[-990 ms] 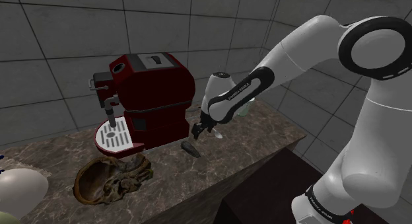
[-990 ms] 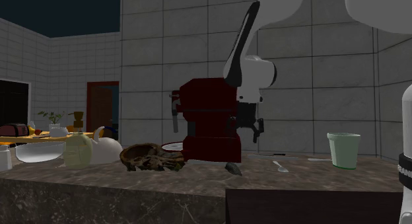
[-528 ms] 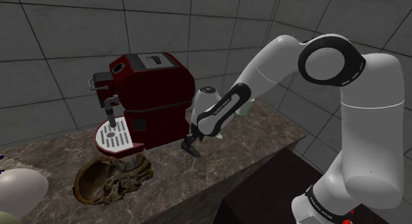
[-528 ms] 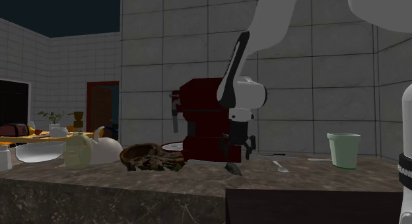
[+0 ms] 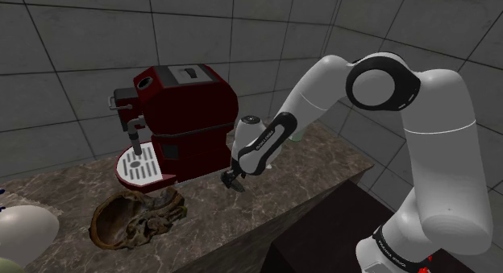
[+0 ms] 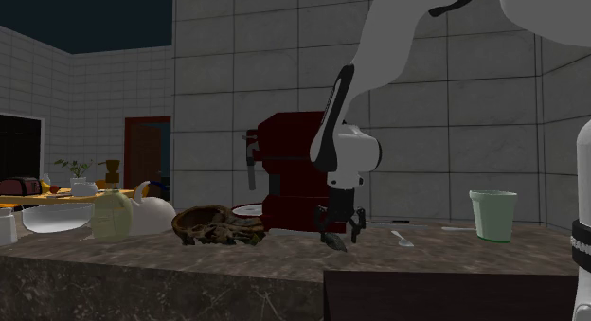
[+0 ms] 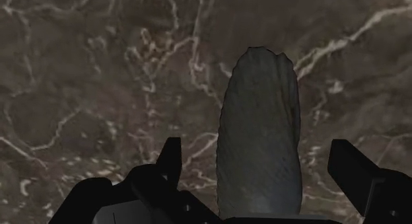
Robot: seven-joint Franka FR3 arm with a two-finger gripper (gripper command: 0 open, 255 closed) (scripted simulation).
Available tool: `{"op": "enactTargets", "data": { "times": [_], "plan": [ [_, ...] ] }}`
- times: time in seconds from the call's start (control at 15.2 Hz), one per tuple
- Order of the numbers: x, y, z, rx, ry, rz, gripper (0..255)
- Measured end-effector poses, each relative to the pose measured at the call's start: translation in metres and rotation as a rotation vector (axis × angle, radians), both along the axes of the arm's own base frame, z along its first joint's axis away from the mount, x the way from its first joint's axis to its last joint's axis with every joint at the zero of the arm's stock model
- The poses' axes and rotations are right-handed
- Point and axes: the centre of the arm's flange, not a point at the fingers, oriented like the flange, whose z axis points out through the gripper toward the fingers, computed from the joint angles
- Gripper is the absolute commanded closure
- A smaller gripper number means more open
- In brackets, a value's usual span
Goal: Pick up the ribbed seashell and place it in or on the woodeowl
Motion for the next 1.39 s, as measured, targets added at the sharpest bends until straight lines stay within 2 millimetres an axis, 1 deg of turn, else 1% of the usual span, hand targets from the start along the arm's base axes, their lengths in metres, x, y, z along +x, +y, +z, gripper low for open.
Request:
{"op": "enactTargets", "data": {
  "times": [0.33,0.4,1.06,1.19,1.39],
  "plan": [
    [0.0,0.0,-0.001,0.0,-0.001,0.0,0],
    [0.0,0.0,-0.001,0.0,-0.001,0.0,255],
    [0.0,0.0,-0.001,0.0,0.0,0.0,255],
    [0.001,0.0,0.005,0.0,0.0,0.0,255],
    [0.001,0.0,0.02,0.0,-0.001,0.0,255]
  ]
}}
